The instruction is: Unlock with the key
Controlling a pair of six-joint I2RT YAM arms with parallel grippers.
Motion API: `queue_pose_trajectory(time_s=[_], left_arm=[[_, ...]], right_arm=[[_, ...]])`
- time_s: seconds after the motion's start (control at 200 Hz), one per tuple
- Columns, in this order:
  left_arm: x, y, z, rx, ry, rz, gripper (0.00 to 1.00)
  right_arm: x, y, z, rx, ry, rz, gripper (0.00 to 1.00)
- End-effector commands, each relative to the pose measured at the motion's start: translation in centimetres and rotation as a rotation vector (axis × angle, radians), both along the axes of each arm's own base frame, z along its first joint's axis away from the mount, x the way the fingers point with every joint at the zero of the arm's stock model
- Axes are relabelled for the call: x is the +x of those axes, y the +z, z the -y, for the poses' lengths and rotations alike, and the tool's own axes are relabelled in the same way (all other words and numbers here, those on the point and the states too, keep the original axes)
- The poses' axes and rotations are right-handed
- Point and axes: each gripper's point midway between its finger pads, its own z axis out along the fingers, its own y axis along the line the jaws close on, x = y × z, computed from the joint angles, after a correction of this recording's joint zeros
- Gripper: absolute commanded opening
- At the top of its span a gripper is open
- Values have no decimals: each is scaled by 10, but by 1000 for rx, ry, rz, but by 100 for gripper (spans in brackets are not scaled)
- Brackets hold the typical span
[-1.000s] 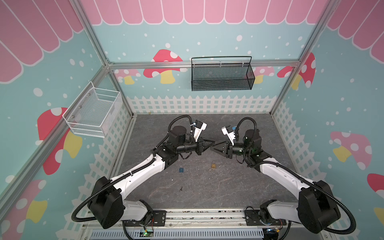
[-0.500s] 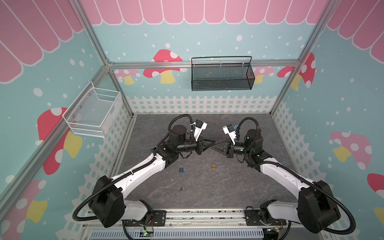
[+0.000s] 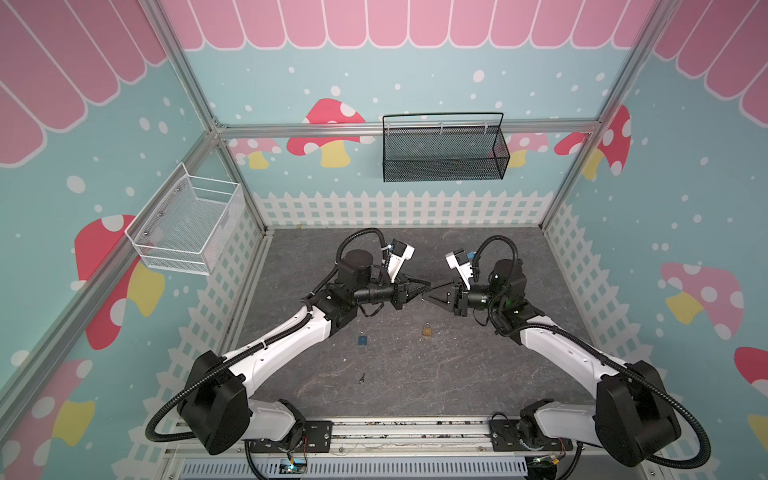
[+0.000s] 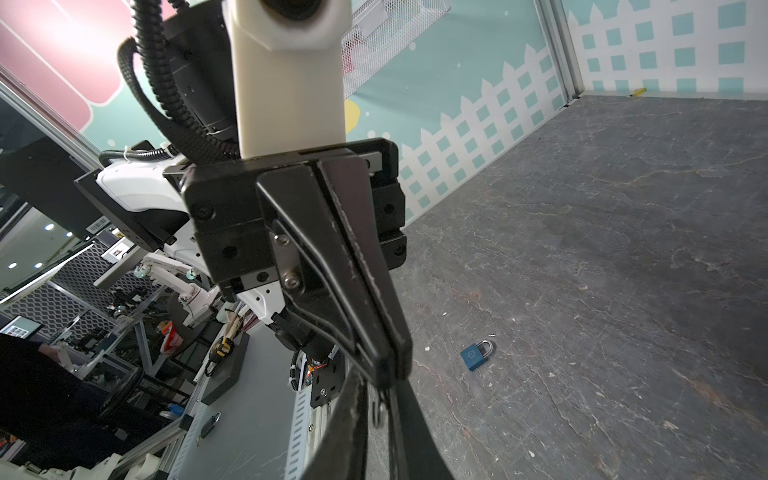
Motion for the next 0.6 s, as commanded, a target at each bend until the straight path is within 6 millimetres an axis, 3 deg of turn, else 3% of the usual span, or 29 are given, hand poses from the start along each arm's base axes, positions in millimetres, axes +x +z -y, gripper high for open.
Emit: queue_pose_trajectory(time_s=[0.0, 0.595], left_arm=[[2, 8, 2, -9, -14, 23, 0], [4, 8, 4, -5, -22, 11, 0]], right_arm=[[-3, -1, 2, 7, 15, 13, 16], [-2, 6, 5, 13, -2, 44, 1]])
